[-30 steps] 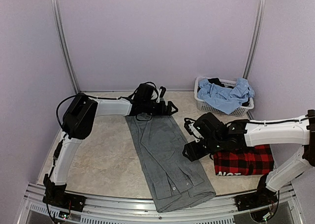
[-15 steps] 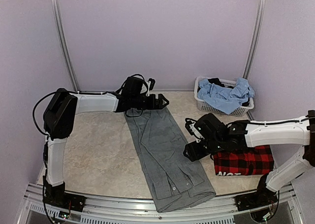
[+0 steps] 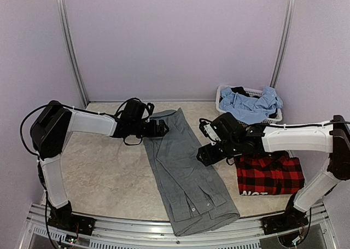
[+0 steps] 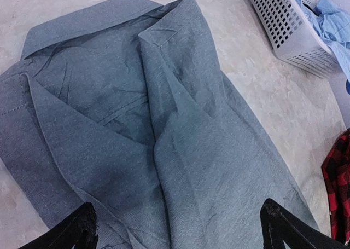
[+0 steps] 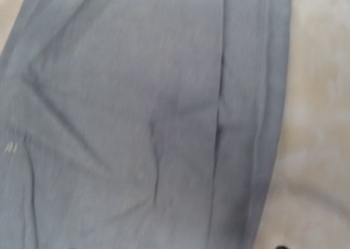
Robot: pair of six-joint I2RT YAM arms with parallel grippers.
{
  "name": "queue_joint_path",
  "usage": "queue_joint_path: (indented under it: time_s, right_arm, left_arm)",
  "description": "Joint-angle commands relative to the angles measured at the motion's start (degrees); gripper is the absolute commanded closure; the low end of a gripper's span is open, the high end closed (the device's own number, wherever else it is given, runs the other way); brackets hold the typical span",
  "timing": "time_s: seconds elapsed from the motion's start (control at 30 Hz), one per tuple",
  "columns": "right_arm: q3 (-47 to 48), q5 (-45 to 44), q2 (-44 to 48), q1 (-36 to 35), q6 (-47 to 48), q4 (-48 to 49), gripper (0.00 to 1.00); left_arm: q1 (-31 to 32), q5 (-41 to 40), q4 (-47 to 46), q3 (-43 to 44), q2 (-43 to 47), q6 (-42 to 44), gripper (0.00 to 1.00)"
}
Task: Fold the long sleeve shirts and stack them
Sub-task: Rotate the rectangle-folded shirt at the center of the board.
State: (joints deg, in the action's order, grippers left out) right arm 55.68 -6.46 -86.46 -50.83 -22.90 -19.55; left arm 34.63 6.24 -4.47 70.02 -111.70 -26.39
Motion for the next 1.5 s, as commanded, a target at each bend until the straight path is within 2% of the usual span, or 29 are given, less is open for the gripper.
queue_joint_path:
  time_s: [0.0,0.13,0.23,0.5,0.83,1.13,1.47]
  right_arm:
    - [4.70,1.86,-5.11,2.88,4.71,2.42,0.23]
    - [9.58,4.84,-10.88,4.63,6.89,3.24,0.10]
    - [14.32,6.35,-16.57,5.09,8.55,3.25,0.06]
    - [23.07,10.59,-25.43,6.55,10.98,6.48,0.06]
    - [34.60,20.06,-36.63,9.65,14.33,11.78,0.06]
    - [47.37,23.97,-47.00,12.77,11.79,12.45,0.07]
    - [55.15,25.38,-54.45,15.68,4.66,12.70,0.07]
  left_arm:
    - [-0.09,-2.89,-2.21,-3.35,3.77,-0.63,0.01]
    - [-0.09,-3.76,-2.79,-6.14,5.18,-0.81,0.01]
    - [-0.09,-3.91,-2.83,-7.24,5.67,-0.85,0.01]
    - [-0.18,-3.40,-3.84,-10.81,7.82,-1.43,0.01]
    - [-0.16,-8.09,-0.89,-13.52,12.97,-1.93,0.01]
    - [-0.09,-13.66,1.77,-16.86,18.52,-4.28,0.01]
    - [-0.09,-16.23,2.92,-18.66,22.64,-5.40,0.01]
